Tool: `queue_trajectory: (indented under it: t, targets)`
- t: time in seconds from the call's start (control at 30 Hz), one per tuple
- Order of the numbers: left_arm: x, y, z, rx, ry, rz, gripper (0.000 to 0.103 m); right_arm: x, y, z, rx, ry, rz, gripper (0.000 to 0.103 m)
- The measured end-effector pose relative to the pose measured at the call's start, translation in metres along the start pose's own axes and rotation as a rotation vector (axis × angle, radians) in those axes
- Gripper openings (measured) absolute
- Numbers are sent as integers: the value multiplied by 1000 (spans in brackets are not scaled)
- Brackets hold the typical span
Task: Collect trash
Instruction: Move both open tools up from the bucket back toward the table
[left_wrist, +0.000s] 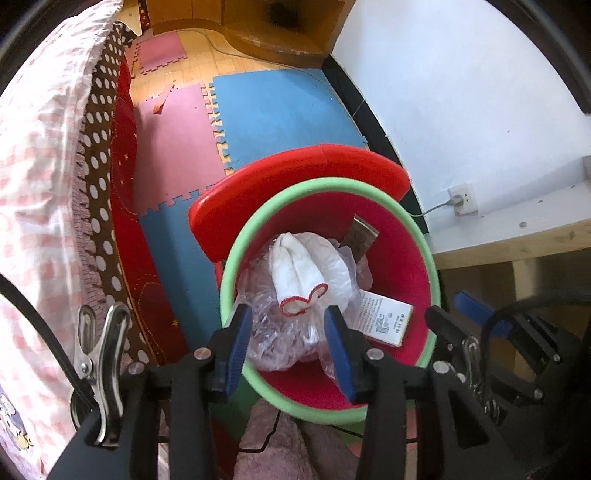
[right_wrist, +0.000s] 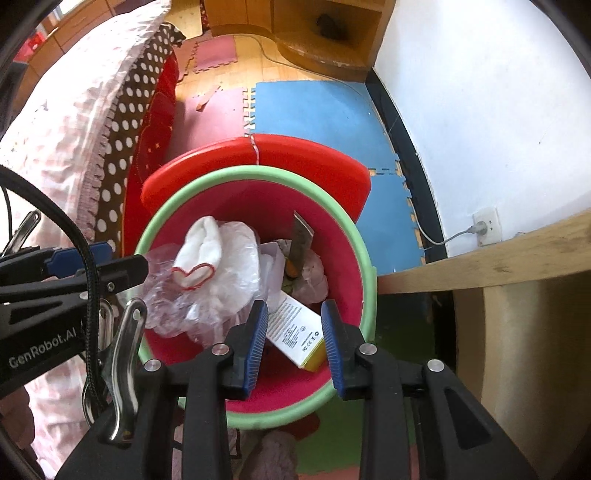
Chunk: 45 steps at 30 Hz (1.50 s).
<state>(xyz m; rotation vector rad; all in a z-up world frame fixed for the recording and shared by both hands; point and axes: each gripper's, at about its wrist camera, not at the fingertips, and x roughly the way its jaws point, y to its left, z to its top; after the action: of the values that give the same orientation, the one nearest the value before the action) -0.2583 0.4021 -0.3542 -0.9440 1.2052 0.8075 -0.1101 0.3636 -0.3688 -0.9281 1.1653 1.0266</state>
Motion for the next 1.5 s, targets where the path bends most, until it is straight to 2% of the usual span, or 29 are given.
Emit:
queue_trajectory:
  t: [0.7,1.27,1.5]
  targets:
    - [-93,-17,-12,69,-85,-2,42,-105,-3,-18,48,-121,39,31]
    - [-161,-59,-20,180,-146,-12,42,-186,-22,-34,107,-236,79,31]
    - [-188,-85,-24,253,-171,-26,43,-215,-40,-48,173,-265,87,31]
